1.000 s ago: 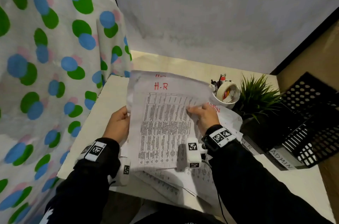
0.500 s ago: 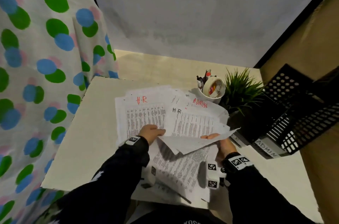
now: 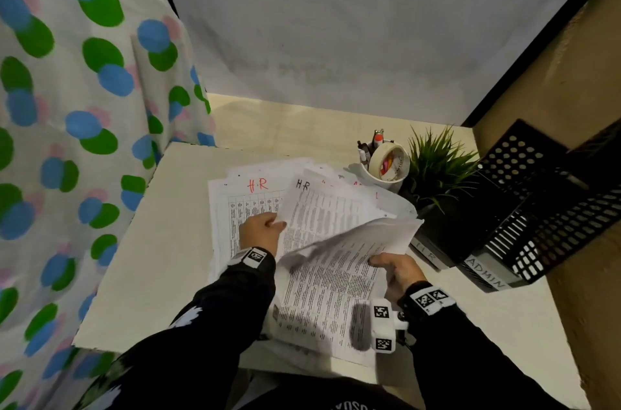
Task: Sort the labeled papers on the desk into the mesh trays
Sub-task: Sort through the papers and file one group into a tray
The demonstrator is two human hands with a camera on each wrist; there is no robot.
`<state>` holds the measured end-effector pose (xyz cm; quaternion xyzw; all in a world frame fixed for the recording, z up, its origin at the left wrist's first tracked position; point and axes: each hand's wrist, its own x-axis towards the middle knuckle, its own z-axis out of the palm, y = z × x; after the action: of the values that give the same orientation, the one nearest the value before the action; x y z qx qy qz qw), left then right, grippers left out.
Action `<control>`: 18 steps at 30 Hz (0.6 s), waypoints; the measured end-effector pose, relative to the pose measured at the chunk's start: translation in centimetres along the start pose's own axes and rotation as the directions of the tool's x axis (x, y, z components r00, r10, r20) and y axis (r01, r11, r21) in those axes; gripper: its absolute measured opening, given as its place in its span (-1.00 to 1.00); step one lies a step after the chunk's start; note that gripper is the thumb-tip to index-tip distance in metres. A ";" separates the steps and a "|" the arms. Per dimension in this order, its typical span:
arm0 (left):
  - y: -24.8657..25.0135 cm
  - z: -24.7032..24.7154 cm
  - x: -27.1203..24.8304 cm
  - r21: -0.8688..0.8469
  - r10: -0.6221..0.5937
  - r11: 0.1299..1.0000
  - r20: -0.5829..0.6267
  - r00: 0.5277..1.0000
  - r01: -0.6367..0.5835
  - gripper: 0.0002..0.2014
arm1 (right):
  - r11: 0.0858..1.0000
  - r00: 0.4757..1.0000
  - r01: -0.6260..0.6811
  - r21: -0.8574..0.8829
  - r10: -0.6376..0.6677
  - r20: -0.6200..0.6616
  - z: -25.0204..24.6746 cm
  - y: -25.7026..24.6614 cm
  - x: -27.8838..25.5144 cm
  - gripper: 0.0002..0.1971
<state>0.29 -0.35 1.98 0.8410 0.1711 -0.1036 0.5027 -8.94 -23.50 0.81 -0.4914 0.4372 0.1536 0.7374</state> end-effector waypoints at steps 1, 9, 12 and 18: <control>-0.3 -0.5 0.1 -0.001 0.015 1.000 -0.007 1.000 -0.015 -0.76 | 1.000 1.000 0.022 0.007 -0.022 0.009 0.6 -0.2 -0.4 -0.39; -2.6 -2.2 -1.5 -0.330 0.029 0.944 0.118 0.993 0.012 -0.62 | 0.990 0.990 0.136 -0.036 -0.138 -0.039 2.0 0.1 -0.2 -0.64; -2.2 -2.4 -1.8 -0.393 -0.026 0.915 0.168 0.985 0.091 -0.62 | 0.985 0.982 0.156 -0.067 -0.162 -0.093 2.0 0.0 0.4 -0.60; -1.8 -1.9 -1.4 -0.401 -0.067 0.898 0.276 0.959 0.179 -0.81 | 0.980 0.963 0.198 -0.004 -0.195 -0.183 2.6 -0.7 -0.2 -0.67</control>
<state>-1.73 1.86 1.90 0.6792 0.1765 -0.2034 0.6827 -7.29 -21.62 1.73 -0.5389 0.4531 0.0307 0.7095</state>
